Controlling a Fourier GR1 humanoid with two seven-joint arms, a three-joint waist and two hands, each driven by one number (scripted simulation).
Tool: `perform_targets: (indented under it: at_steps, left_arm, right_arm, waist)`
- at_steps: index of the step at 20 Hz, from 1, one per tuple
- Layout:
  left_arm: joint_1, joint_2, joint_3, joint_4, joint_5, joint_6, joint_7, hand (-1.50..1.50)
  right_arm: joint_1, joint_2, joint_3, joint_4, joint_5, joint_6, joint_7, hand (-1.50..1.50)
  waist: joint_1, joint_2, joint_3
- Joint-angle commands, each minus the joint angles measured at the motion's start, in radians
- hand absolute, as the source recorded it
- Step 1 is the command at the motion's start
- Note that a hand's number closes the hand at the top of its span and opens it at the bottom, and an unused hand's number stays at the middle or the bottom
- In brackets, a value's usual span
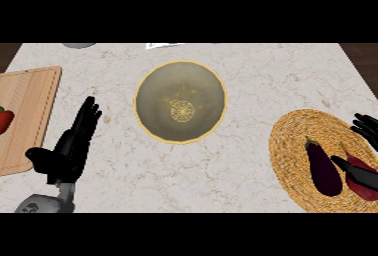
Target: Pick the pear from the placemat and place it in the bowl
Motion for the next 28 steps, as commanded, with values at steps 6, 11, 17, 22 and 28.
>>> perform_targets:
  at_steps: [6,11,17,22,28]
  left_arm:
    - [-0.097,-0.056,-0.031,0.016,-0.056,0.021,0.062,0.0]
    - [-0.082,-0.067,-0.041,-0.033,-0.073,0.022,0.104,0.0]
    - [-0.099,-0.077,-0.024,-0.028,-0.074,-0.001,0.101,0.0]
    - [-0.049,-0.079,-0.037,-0.059,-0.106,-0.006,0.093,0.0]
    - [-0.023,-0.094,-0.01,-0.071,-0.114,-0.049,0.103,0.0]
  right_arm:
    - [0.224,-0.202,-0.251,-0.271,-0.02,-0.063,0.153,-1.5]
    - [0.23,-0.306,-0.33,-0.287,-0.084,0.036,0.368,-1.5]
    - [0.193,-0.376,-0.303,-0.204,-0.114,0.162,0.531,-1.5]
    - [0.205,-0.355,-0.223,-0.234,-0.055,0.207,0.621,-1.5]
    - [0.158,-0.297,-0.247,-0.174,-0.013,0.327,0.653,-1.5]
  waist:
    - [0.048,0.009,-0.002]
    - [0.067,0.01,-0.001]
    - [0.076,0.013,-0.001]
    - [0.076,0.011,-0.001]
    - [0.074,0.011,0.0]
